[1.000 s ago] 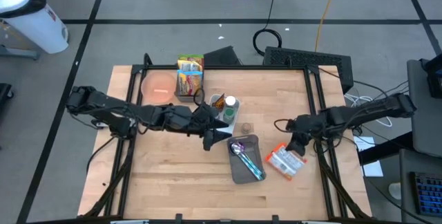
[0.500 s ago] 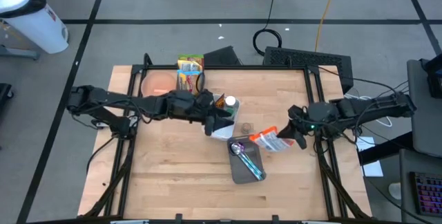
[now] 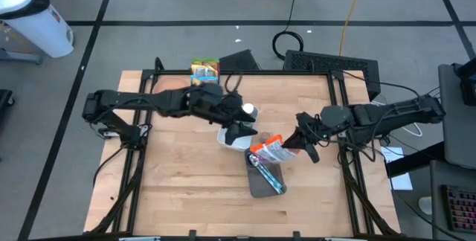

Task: Pick & Place Food Item
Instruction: Put the orange noodle pack into the top black bin

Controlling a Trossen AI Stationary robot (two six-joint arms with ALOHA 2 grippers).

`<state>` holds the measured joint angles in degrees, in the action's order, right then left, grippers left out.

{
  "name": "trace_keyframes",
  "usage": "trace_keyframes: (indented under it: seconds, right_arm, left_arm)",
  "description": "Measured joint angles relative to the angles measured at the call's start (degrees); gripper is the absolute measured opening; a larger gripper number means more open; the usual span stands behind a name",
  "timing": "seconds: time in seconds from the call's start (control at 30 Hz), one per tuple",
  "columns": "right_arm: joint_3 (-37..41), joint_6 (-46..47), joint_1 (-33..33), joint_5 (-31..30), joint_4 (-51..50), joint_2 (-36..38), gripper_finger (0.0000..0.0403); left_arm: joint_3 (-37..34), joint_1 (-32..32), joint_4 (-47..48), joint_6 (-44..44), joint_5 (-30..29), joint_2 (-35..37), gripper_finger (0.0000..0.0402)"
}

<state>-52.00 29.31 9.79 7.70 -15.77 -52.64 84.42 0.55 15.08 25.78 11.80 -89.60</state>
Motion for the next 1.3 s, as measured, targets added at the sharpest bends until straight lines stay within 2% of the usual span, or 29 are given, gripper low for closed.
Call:
trace_keyframes:
  seconds: [0.2, 0.43, 0.83, 0.97, 1.3]
  right_arm:
    - [-3.47, -2.17, -0.01, 0.22, 1.09, -2.08, 0.0]
    - [-5.44, -3.07, -0.01, 0.0, 1.23, -2.21, 0.0]
    - [-5.85, -4.88, -0.06, -0.08, 1.62, -2.71, 0.0]
    - [-5.85, -4.97, -0.06, -0.09, 1.88, -2.71, 0.0]
    - [-5.83, -4.97, -0.06, -0.07, 1.88, -2.71, 0.0]
  left_arm:
    - [9.11, 0.56, 3.07, -1.99, 6.51, -7.3, 0.028]
    - [12.58, 0.6, 6.66, -1.6, 12.36, -11.55, 0.028]
    - [12.72, 0.51, 7.98, 0.2, 12.22, -11.7, 0.0278]
    - [12.72, 0.51, 7.99, 0.22, 12.19, -11.7, 0.0247]
    - [12.72, 0.56, 8.74, -0.31, 12.25, -11.7, 0.0124]
